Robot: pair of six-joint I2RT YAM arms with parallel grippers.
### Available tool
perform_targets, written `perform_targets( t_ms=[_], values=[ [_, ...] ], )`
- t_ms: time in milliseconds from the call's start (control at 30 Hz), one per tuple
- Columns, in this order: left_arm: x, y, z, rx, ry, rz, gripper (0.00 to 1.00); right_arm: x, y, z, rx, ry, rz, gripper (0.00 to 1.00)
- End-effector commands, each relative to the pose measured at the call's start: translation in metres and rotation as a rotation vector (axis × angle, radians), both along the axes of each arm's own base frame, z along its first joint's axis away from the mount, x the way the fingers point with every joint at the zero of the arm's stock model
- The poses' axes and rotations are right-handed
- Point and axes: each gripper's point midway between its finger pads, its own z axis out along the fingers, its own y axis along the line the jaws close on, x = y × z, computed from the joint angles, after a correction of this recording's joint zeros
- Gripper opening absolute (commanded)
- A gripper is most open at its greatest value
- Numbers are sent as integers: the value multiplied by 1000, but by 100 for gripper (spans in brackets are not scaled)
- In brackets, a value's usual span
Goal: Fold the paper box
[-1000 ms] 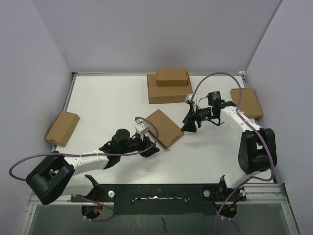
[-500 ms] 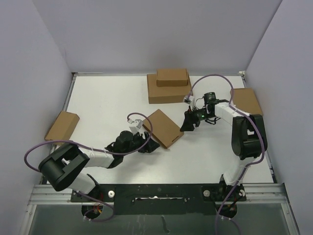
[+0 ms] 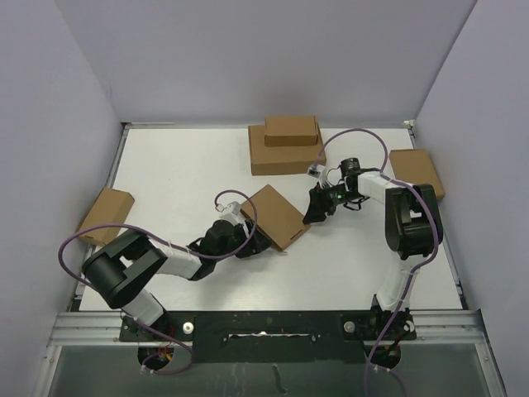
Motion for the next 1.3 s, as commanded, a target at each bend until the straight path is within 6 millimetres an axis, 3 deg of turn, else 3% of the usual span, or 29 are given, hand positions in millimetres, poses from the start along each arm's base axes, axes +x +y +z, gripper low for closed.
perform_targets(
  t_ms=[0, 700, 1267],
  values=[
    [18, -10, 3, -19, 3, 34, 61, 13, 2, 12, 34, -29, -7, 54],
    [18, 13, -31, 39, 115, 98, 42, 13, -1, 5, 15, -2, -16, 44],
    [16, 28, -44, 84, 152, 112, 28, 15, -5, -3, -23, 7, -17, 38]
  ],
)
